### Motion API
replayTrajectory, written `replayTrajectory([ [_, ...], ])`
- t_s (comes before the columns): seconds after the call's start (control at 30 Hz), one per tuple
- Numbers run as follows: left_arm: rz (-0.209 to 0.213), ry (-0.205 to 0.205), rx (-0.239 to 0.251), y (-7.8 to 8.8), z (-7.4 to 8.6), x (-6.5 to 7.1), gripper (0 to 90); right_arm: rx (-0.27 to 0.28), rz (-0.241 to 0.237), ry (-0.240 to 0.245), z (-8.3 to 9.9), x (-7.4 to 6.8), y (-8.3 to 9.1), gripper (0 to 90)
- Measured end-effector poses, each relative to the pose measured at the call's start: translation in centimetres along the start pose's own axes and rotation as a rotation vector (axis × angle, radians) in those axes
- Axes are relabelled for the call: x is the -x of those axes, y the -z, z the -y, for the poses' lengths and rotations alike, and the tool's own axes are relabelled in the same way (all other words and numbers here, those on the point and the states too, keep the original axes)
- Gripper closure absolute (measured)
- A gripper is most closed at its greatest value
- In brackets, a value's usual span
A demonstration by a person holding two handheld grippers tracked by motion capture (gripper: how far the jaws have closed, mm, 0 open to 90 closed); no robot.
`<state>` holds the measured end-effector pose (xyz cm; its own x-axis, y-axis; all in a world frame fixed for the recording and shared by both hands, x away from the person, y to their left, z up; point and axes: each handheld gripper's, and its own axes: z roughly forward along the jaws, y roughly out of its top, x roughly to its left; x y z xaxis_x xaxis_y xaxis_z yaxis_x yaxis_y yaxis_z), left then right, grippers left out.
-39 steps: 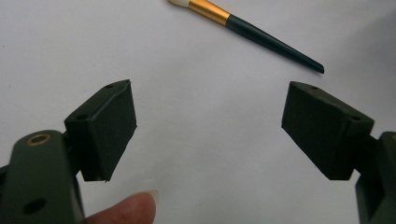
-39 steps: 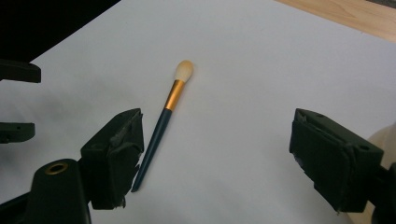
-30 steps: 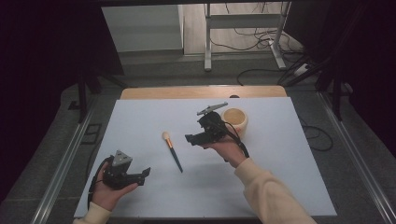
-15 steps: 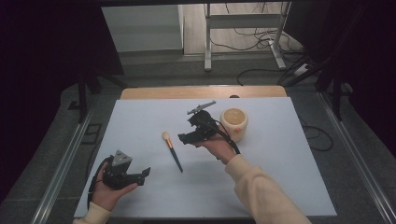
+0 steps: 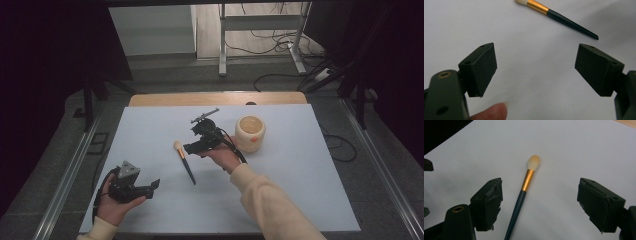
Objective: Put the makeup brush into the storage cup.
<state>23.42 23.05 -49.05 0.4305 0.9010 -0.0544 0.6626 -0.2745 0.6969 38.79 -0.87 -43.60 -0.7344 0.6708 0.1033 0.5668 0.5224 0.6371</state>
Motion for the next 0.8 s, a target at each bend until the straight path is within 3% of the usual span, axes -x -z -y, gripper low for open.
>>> replayTrajectory([
  [0.37, 0.004, -0.004, 0.001, 0.0, 0.0, 0.0, 18.6, -0.042, 0.002, 0.009, -0.2, -0.6, -2.1, 21.4],
  [0.8, 0.008, -0.008, -0.001, 0.0, 0.0, 0.1, 18.6, -0.071, 0.023, 0.022, -0.2, -0.7, -3.1, 21.6],
])
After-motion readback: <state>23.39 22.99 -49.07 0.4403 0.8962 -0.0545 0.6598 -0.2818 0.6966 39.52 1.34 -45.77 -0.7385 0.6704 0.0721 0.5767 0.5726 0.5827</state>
